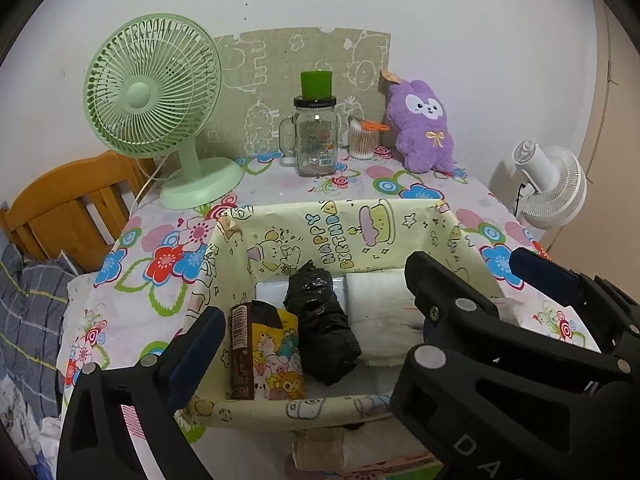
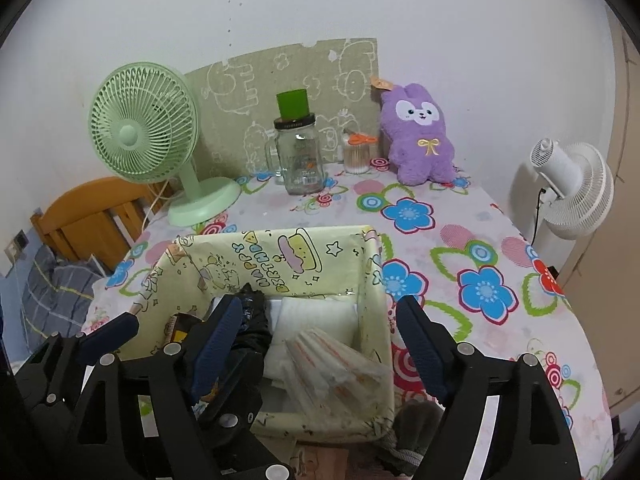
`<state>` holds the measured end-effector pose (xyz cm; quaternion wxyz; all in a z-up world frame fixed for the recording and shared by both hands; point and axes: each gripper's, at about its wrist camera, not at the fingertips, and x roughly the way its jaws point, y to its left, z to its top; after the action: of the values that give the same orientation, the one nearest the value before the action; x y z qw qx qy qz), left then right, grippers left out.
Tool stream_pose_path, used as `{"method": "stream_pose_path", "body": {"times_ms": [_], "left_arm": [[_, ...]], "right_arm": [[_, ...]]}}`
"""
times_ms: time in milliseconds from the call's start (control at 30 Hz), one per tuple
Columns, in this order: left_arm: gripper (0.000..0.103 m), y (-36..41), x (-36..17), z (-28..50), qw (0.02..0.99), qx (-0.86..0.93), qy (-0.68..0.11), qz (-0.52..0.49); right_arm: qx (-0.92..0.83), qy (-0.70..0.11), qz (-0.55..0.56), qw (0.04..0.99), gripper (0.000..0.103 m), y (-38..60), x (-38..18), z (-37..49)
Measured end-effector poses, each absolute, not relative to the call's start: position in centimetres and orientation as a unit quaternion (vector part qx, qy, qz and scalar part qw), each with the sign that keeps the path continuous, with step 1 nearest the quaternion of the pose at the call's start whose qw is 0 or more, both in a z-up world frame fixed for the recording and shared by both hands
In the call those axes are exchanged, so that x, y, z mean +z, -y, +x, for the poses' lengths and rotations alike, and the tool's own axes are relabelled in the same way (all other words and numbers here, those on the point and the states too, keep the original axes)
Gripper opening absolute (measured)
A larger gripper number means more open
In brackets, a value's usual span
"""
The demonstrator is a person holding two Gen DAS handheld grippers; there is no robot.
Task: Organize soft objects
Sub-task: 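Drop the carton into the basket with left gripper while right gripper releases the bag, then withdraw both grippers from the basket toward the items on the table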
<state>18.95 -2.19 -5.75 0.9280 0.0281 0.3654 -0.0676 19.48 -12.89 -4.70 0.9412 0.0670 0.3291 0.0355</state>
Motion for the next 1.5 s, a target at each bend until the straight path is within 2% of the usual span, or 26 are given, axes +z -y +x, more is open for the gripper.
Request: {"method": "stream_pose_path", "body": {"times_ms": [467, 633, 1500], "left_arm": [[0.103, 3.0, -4.1, 16.1, 0.937, -0.065, -0.342, 0.025], [0.103, 3.1, -3.7, 14.9, 0.94, -0.061, -0.335, 0.023], [0.103, 3.8, -3.3, 9.3, 0.946, -0.064, -0.318, 0.01]], "right_arm": [[0.034, -0.3, 0.066, 0.951, 0.083, 14.0, -2.7, 16.0], [0.036, -0.292, 0.067, 0.953, 0.086, 14.3, -2.3, 14.6], [0.044, -0.274, 0.07, 0.958, 0.087, 15.6, -1.9, 8.4]]}}
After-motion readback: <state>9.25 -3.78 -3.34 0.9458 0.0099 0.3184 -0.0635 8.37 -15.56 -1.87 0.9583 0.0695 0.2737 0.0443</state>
